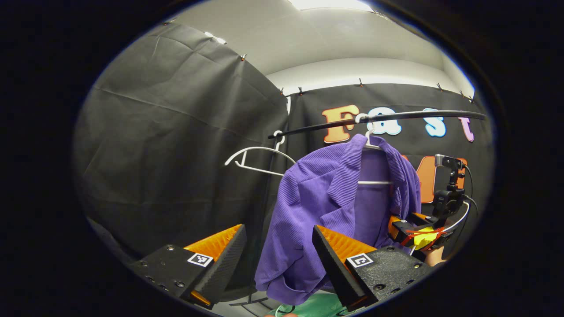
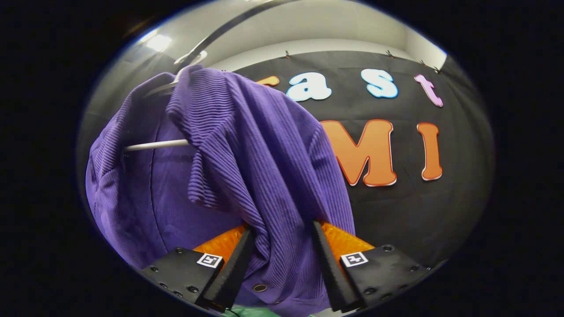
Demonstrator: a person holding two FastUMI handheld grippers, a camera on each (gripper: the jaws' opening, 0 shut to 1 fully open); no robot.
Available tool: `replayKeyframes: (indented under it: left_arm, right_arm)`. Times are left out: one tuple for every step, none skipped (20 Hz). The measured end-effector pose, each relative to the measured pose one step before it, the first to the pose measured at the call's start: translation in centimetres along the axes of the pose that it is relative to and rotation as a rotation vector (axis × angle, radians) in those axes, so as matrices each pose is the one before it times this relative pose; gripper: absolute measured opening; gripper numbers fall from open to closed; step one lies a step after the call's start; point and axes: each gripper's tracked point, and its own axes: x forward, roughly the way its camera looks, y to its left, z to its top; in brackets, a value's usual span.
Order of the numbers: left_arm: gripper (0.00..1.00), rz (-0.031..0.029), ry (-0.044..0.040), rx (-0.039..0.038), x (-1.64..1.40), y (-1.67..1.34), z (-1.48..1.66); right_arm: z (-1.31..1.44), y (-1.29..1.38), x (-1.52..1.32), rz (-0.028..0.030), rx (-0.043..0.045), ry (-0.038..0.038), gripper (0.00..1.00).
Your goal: Grasp the clothes on the hanger with both hands and then place them into the laundry hamper below.
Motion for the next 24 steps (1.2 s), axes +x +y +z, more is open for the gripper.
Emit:
replayKeyframes:
  left_arm:
    - [0.95,-0.03227,0.00192,-0.01008,0.260,-1.009,-0.230]
    - [0.95,-0.03614,0.00446,-0.01076,0.287,-1.187,-0.270]
    - [0.95,-0.04027,0.00692,-0.01004,0.359,-1.288,-0.497]
    - [0.95,-0.04742,0.01577,-0.01100,0.411,-1.338,-0.742]
    - [0.92,-0.05192,0.04027,-0.01356,0.437,-1.228,-1.255]
    - [0.95,-0.03743,0.03063,-0.01420,0.439,-0.953,-1.080]
    - [0.92,-0.02388,0.01554,-0.00949,0.415,-0.716,-0.734]
    - [0.95,-0.01103,0.00821,-0.00034,0.357,-0.493,-0.611]
    - [0.92,-0.00510,0.00968,0.00972,0.625,-0.412,-0.526]
    - [0.92,0.00330,0.00502,0.01927,0.729,-0.133,-0.556]
    - [0.92,0.00725,-0.00525,0.02156,0.692,-0.053,-0.310]
    - [0.96,0.00837,-0.00969,0.01809,0.498,-0.042,-0.340]
    - [0.92,0.01994,-0.01213,0.01127,0.514,0.149,-0.349]
    - [0.92,0.01865,-0.00423,0.00731,0.832,0.107,-0.529]
    - [0.92,0.02760,0.00481,0.01705,0.961,0.062,-0.685]
    - [0.92,0.04265,-0.00262,0.02940,1.003,0.417,-0.498]
    - [0.92,0.04099,-0.01496,0.03209,0.801,0.338,-0.301]
    - [0.95,0.03285,-0.03811,0.03574,1.025,0.302,-0.089]
    - [0.95,0.01717,-0.03703,0.04604,1.030,-0.050,-0.141]
    - [0.95,0.00951,-0.00268,0.04890,0.743,-0.159,-0.826]
    - [0.92,-0.00269,0.01168,0.04442,0.645,-0.351,-0.933]
    - [0.92,-0.01107,0.00126,0.01552,0.382,-0.290,-0.265]
    - [0.78,0.01182,-0.00806,0.00229,0.147,0.288,0.199]
    - [0.64,0.00175,-0.00792,-0.01462,-0.195,0.312,0.404]
  right_arm:
    - [-0.585,-1.147,-0.257,-0.00925,0.01746,0.01496,0.79]
    - [-0.585,-1.008,0.011,-0.01582,0.00428,0.00795,0.77]
    - [-0.169,-0.689,0.259,-0.00557,-0.01444,0.00534,0.77]
    - [0.301,-1.219,0.258,-0.03868,-0.03841,0.00358,0.77]
    - [0.660,-0.491,0.501,-0.00501,-0.02859,-0.00775,0.63]
    - [0.647,-0.418,0.072,-0.00191,-0.02181,-0.00351,0.48]
    - [0.612,-0.066,-0.131,0.00415,-0.00903,-0.00526,0.33]
    - [0.518,0.018,-0.518,0.01026,-0.00384,-0.00168,0.18]
    - [0.094,0.090,-0.309,0.02252,0.00063,0.00109,0.13]
    - [0.173,0.306,-0.600,0.02411,0.00486,0.00631,0.11]
    - [0.033,-0.191,-0.750,0.01459,-0.00066,0.00979,0.11]
    - [0.193,-0.373,-1.086,0.00654,-0.00901,0.00539,0.02]
    - [0.652,-0.385,-1.280,0.00411,-0.00427,-0.00820,0.08]
    - [0.755,-0.371,-1.125,0.00514,0.00173,-0.01274,0.08]
    - [0.917,-0.377,-0.853,0.00481,0.00766,-0.01671,0.08]
    - [0.721,-0.363,-0.765,0.00187,0.00457,-0.01594,0.08]
    - [0.524,-0.541,-0.739,-0.00376,-0.00068,-0.01144,0.08]
    - [0.430,-0.350,-0.577,0.00150,-0.00159,-0.01019,0.07]
    - [0.332,0.054,-0.647,0.00701,0.00026,-0.00841,0.07]
    - [0.236,-0.008,-0.481,0.00661,0.00146,-0.00818,0.08]
    - [0.220,-0.039,-0.428,0.00242,-0.00061,-0.00524,0.07]
    - [0.105,-0.094,-0.258,0.00367,-0.00124,-0.00533,0.07]
    - [0.103,0.027,-0.064,0.00378,-0.00245,-0.00436,0.07]
    - [0.062,-0.052,0.009,0.00239,-0.00209,-0.01324,0.08]
